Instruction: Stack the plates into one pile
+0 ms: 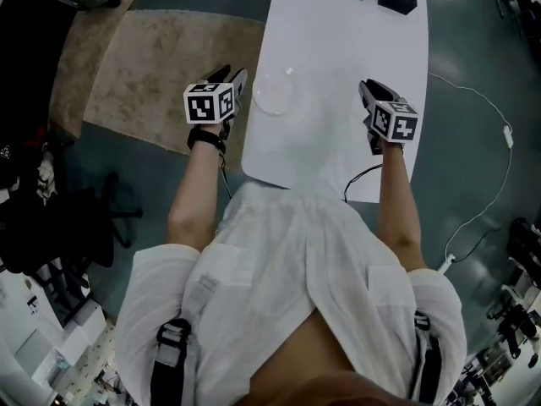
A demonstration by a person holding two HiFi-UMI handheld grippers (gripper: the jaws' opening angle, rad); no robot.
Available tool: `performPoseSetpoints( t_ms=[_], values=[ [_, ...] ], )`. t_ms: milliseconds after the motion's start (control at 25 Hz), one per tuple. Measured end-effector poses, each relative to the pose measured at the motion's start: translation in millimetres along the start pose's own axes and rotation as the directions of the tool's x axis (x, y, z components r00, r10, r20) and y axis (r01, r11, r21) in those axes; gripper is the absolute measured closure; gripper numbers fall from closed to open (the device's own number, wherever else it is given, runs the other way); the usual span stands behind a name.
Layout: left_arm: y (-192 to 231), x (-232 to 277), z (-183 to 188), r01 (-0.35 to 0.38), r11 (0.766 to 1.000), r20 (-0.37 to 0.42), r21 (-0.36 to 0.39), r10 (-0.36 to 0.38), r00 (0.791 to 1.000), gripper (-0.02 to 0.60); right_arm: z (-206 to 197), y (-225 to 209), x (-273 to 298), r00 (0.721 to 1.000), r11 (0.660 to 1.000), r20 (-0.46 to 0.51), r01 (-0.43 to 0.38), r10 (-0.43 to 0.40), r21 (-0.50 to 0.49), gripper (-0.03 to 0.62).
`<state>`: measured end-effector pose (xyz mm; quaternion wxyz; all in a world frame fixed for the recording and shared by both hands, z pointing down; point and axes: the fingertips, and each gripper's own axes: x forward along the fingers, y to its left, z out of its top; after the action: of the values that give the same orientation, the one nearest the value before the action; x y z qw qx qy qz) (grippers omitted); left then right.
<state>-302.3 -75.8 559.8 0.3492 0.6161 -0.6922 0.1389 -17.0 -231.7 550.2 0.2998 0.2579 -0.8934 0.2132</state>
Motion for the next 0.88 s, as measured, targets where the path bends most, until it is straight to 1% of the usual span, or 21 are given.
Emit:
performPoseSetpoints(
  t_ms=[80, 160, 240, 320, 360, 440, 520, 760, 880],
  values=[
    [-5.9, -11.6, 21.1, -0.003, 0.999, 0.064, 0.053, 0.000, 0.998, 0.411, 18.8, -12.2, -29.6, 0.995, 1.000, 0.101, 0.027, -0.026, -0.003, 0.503],
    [-13.8, -23.1, 44.8, -0.011, 0.995, 0.140, 0.101, -0.003, 0.990, 0.433, 38.0, -23.7, -59.6, 0.978, 0.999, 0.201, 0.054, -0.050, -0.010, 0.523],
    [-23.5, -34.9, 68.9, -0.026, 0.988, 0.221, 0.150, -0.008, 0.975, 0.467, 53.9, -34.8, -86.9, 0.957, 0.996, 0.281, 0.081, -0.071, -0.025, 0.534],
    [-34.8, -47.6, 93.1, -0.038, 0.980, 0.300, 0.197, -0.023, 0.954, 0.498, 67.6, -43.5, -112.6, 0.933, 0.993, 0.350, 0.111, -0.088, -0.045, 0.540],
    [-40.2, -54.7, 105.1, -0.041, 0.977, 0.340, 0.209, -0.034, 0.940, 0.507, 74.8, -45.4, -125.8, 0.917, 0.992, 0.390, 0.117, -0.088, -0.052, 0.544],
    [-49.3, -68.5, 126.4, -0.038, 0.977, 0.412, 0.212, -0.054, 0.910, 0.534, 88.6, -44.0, -150.7, 0.877, 0.993, 0.475, 0.104, -0.065, -0.056, 0.554],
    [-58.5, -78.8, 143.7, -0.026, 0.976, 0.469, 0.215, -0.080, 0.879, 0.553, 98.0, -39.6, -168.0, 0.845, 0.993, 0.532, 0.095, -0.043, -0.071, 0.558],
    [-96.4, -110.7, 175.2, 0.024, 0.966, 0.610, 0.258, -0.182, 0.771, 0.561, 118.9, -18.8, -208.8, 0.784, 0.980, 0.621, 0.122, 0.001, -0.157, 0.566],
    [-109.3, -126.7, 187.0, 0.019, 0.956, 0.653, 0.292, -0.214, 0.726, 0.561, 133.1, -11.1, -227.6, 0.753, 0.970, 0.658, 0.153, 0.011, -0.191, 0.568]
  ],
)
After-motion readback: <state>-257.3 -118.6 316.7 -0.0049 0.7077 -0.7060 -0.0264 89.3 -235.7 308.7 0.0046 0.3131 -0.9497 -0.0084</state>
